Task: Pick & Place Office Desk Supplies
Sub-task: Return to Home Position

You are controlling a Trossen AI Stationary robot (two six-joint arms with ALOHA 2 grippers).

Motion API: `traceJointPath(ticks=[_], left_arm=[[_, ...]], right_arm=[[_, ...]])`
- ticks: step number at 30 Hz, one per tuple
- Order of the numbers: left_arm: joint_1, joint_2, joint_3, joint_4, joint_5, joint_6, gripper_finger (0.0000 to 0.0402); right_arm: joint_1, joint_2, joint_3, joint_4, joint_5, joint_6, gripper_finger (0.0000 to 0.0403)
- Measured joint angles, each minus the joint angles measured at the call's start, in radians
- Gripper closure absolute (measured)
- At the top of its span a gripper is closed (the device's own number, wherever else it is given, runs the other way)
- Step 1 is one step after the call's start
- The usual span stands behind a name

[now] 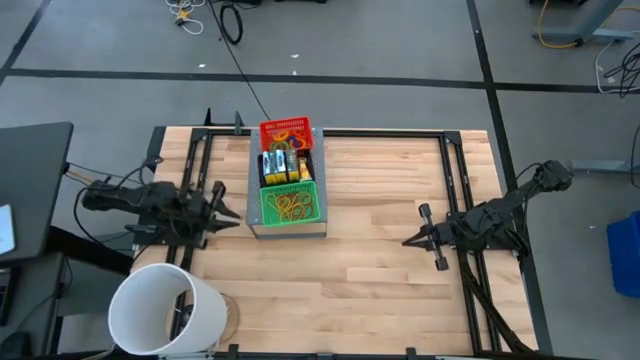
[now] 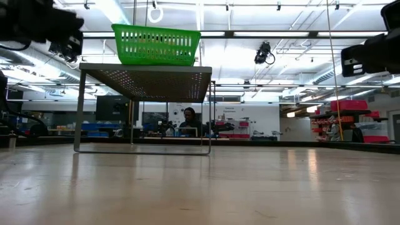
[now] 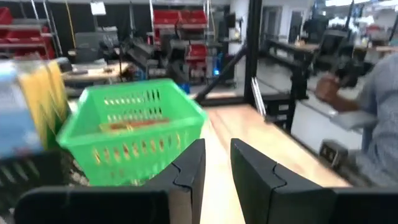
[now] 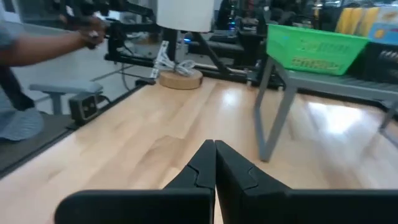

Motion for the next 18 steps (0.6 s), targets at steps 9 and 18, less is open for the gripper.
traceJointPath(ticks=[9, 18], left_arm=[[0.002, 0.000, -0.062, 0.000, -0.111, 0.048, 0.0318], [0.002, 0.000, -0.062, 0.012, -0.074, 0.023, 0.0318]], right_arm=[[0.000, -0.005, 0.000, -0.005, -0.185, 0.015, 0.0398], [-0.102, -0.059, 0.000, 0.006, -0.210, -0.089, 0.0398]])
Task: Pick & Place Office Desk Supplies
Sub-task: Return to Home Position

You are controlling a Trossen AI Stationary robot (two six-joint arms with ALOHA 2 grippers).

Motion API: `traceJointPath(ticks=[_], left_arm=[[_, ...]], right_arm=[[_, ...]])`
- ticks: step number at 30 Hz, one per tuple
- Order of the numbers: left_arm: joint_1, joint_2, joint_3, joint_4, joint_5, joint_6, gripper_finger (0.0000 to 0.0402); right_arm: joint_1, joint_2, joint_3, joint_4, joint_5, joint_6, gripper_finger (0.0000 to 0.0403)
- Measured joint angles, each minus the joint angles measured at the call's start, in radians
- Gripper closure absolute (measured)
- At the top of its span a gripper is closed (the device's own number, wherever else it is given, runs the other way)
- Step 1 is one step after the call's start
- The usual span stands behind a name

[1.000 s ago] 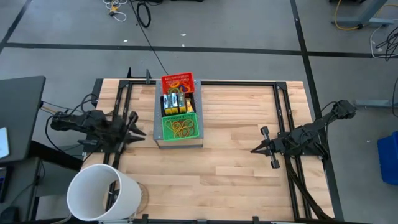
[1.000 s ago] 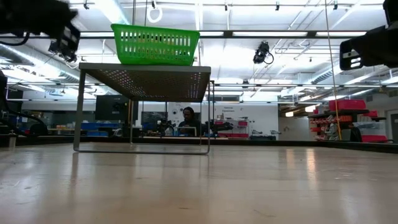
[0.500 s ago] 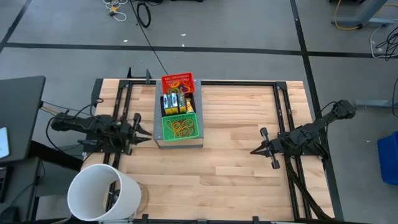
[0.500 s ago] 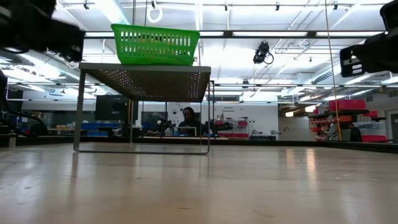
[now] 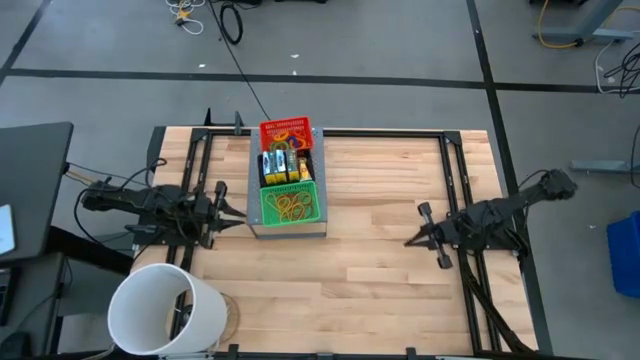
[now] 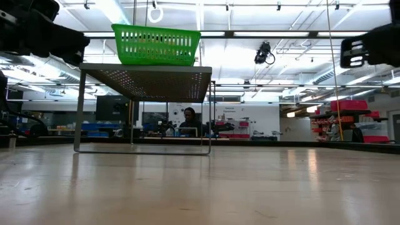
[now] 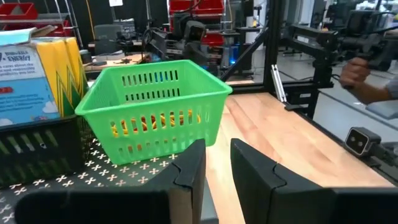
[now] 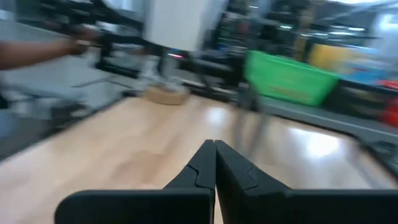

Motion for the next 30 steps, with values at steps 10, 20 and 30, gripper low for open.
traceJointPath(ticks=[10, 20, 30], left_arm=[[0.000, 0.000, 0.000, 0.006, -0.076, -0.081, 0.0318], [-0.001, 0.000, -0.012, 0.065, -0.148, -0.079, 0.0318], [-0.002, 0.000, -0.102, 0.186, 0.026, -0.014, 0.0318]], right_arm=[[-0.422, -0.002, 0.000, 0.045, -0.270, -0.039, 0.0398], [-0.600, 0.000, 0.000, 0.027, -0.500, 0.051, 0.0398], [-0.602, 0.000, 0.000, -0.051, -0.394, 0.019, 0.0398]])
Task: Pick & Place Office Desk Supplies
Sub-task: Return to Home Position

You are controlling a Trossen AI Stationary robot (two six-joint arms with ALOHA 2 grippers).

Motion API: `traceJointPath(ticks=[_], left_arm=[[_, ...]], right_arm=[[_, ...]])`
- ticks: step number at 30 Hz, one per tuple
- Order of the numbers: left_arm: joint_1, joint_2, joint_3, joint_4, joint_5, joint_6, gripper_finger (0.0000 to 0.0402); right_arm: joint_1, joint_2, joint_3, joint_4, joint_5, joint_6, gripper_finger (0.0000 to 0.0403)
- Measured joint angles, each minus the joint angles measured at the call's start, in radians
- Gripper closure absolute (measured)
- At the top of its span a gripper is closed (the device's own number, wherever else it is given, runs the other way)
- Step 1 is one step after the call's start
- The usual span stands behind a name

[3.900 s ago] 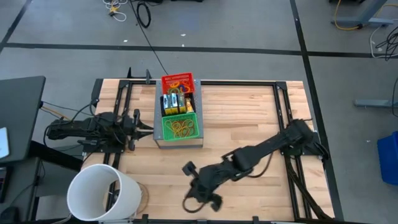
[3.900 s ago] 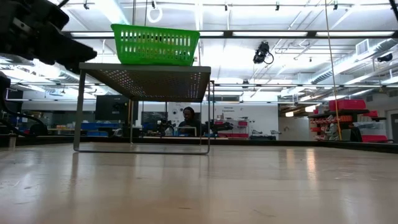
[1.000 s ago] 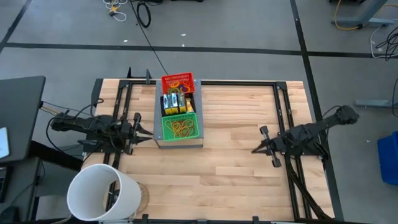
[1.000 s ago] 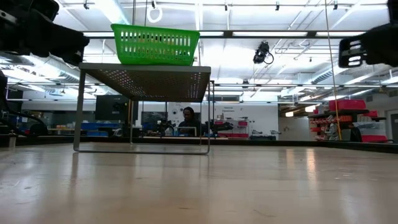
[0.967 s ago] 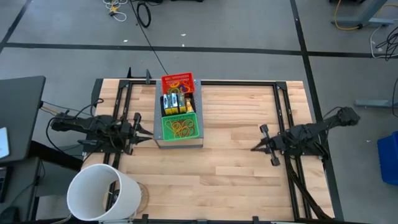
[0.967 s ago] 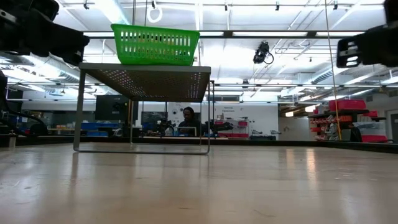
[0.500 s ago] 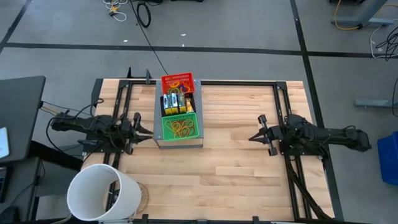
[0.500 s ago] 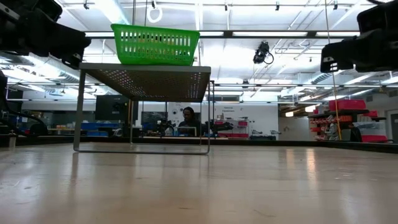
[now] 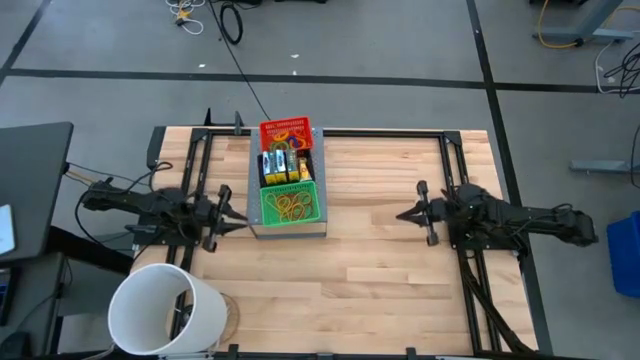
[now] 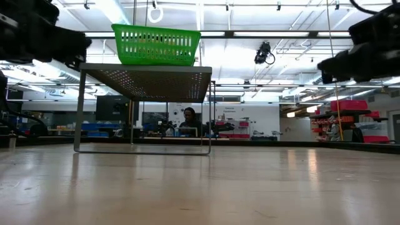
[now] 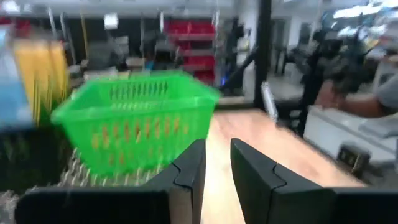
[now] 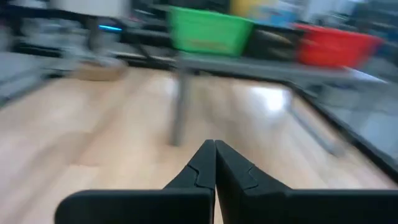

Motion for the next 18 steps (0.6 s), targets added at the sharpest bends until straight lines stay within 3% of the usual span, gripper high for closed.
traceJointPath(ticks=[9, 13, 18], left_arm=[[0.000, 0.000, 0.000, 0.128, -0.112, 0.049, 0.0318], [0.000, 0.000, 0.000, 0.157, -0.163, 0.119, 0.0318], [0.001, 0.000, -0.001, 0.155, -0.200, 0.139, 0.0318]], right_arm=[[0.000, 0.000, 0.000, -0.049, 0.394, 0.071, 0.0398], [0.000, 0.000, 0.000, -0.047, 0.463, 0.069, 0.0398], [0.000, 0.000, 0.000, -0.046, 0.467, 0.066, 0.0398]])
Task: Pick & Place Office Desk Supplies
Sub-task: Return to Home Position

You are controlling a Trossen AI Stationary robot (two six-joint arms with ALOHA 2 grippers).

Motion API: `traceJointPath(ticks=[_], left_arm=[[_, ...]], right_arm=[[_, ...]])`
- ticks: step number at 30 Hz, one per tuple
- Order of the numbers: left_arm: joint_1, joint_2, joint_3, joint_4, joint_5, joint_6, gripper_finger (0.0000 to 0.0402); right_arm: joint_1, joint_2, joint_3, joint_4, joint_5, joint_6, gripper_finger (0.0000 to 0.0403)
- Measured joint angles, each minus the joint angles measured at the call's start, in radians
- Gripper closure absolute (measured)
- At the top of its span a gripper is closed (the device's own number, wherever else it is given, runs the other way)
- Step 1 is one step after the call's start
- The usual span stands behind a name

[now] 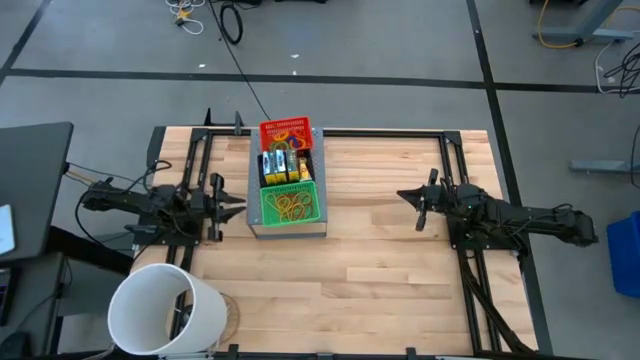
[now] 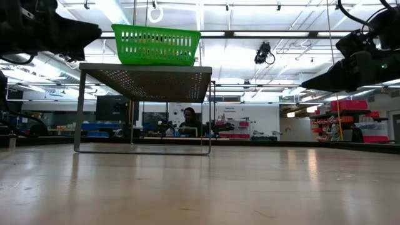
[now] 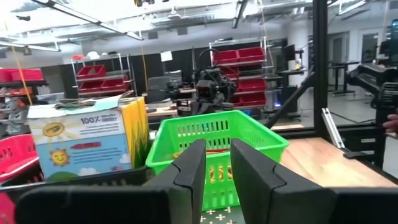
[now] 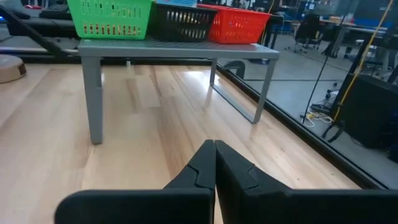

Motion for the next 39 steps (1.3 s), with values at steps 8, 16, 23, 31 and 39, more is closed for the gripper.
traceJointPath(ticks=[8, 16, 23, 31, 39], left_arm=[[0.000, 0.000, 0.000, -0.037, 0.007, -0.004, 0.0318], [-0.001, 0.000, 0.000, -0.084, 0.236, -0.038, 0.0318], [0.000, 0.001, -0.001, -0.035, 0.101, -0.038, 0.0318], [0.000, 0.003, -0.001, -0.037, 0.084, -0.038, 0.0318], [0.000, 0.004, -0.001, -0.037, 0.083, -0.037, 0.0318]], right_arm=[[0.000, 0.000, 0.000, 0.000, 0.000, 0.000, 0.0398], [0.000, 0.000, 0.000, 0.000, 0.000, 0.000, 0.0398], [0.000, 0.000, 0.000, 0.000, 0.000, 0.000, 0.0398], [0.000, 0.000, 0.000, 0.000, 0.000, 0.000, 0.0398], [0.000, 0.000, 0.000, 0.000, 0.000, 0.000, 0.0398]])
